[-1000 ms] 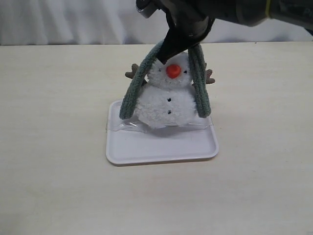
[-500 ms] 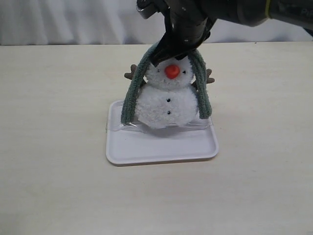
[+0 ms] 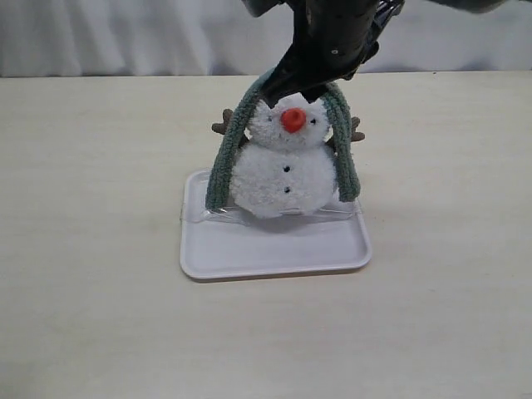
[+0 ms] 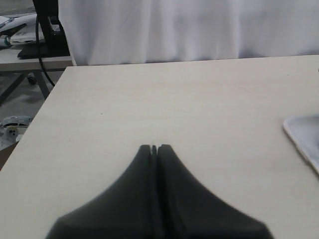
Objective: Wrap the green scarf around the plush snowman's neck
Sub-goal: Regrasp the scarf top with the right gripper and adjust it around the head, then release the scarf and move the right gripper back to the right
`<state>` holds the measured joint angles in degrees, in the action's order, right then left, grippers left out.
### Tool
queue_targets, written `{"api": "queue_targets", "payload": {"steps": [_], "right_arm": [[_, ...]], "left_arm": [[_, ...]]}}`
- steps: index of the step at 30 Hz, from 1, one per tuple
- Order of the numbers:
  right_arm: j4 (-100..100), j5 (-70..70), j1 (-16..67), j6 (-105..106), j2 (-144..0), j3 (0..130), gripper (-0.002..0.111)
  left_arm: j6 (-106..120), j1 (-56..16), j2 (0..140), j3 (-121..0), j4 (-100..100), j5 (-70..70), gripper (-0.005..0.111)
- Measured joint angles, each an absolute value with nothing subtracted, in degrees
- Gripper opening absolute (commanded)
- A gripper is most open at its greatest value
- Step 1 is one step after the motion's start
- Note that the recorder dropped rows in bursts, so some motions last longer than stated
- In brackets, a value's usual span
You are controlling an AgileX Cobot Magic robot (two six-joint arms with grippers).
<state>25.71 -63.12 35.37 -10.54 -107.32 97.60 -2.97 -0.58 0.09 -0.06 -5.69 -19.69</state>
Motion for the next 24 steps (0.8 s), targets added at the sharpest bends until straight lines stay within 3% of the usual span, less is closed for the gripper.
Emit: {"api": "queue_targets", "payload": {"steps": [6,14,24], "right_arm": [[18.0,-63.6,35.5,-6.8,-102.8,97.6,0.043],[17.0,-63.8,35.5,-6.0,-93.6,95.9,0.004],[14.2,-47.6,35.5,-5.4,-73.4,76.8,0.004]], "left_arm": [[-3.0,-0.6,0.1,-0.1,-5.7,-19.7,0.000],[-3.0,-0.6,0.1,-0.1,-5.7,-19.7,0.000],[-3.0,-0.6,0.1,-0.1,-5.7,-19.7,0.000]]}}
